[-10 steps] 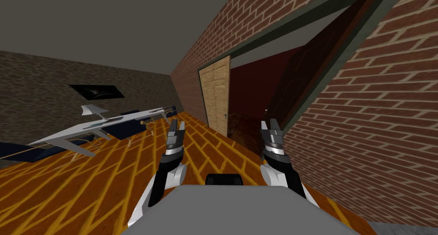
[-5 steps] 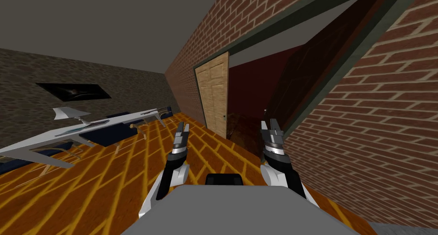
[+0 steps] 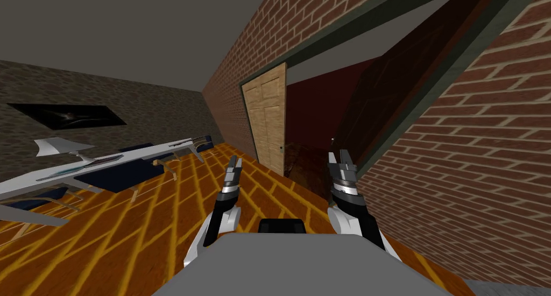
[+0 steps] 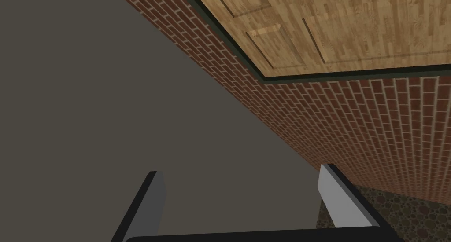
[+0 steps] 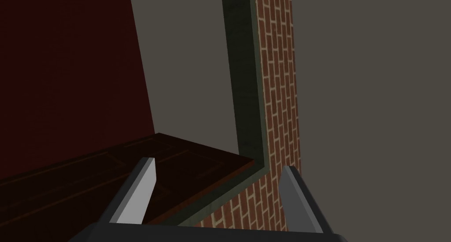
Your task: Push the door open
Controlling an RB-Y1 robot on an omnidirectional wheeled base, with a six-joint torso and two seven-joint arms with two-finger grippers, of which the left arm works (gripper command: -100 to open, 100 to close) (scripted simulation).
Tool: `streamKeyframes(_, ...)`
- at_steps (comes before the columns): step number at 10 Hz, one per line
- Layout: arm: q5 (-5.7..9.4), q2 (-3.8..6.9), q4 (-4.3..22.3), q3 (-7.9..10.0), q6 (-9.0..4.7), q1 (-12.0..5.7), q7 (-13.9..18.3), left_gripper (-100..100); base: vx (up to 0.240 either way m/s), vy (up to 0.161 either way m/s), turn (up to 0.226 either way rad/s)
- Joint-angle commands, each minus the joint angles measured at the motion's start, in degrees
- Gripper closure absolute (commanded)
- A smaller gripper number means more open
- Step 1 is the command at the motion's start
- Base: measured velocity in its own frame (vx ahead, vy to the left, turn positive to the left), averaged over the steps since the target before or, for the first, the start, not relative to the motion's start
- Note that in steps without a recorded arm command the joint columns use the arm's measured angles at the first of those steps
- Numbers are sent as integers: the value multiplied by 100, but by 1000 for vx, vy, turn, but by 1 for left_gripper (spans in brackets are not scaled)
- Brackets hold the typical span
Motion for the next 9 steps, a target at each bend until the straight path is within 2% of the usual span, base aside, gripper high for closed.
streamKeyframes(1, 2, 22, 202, -40, -29, -49, 26, -100, 104, 3, -62)
streamKeyframes(9, -5, 99, 1190, -279, -126, -311, 137, -100, 97, 13, -70)
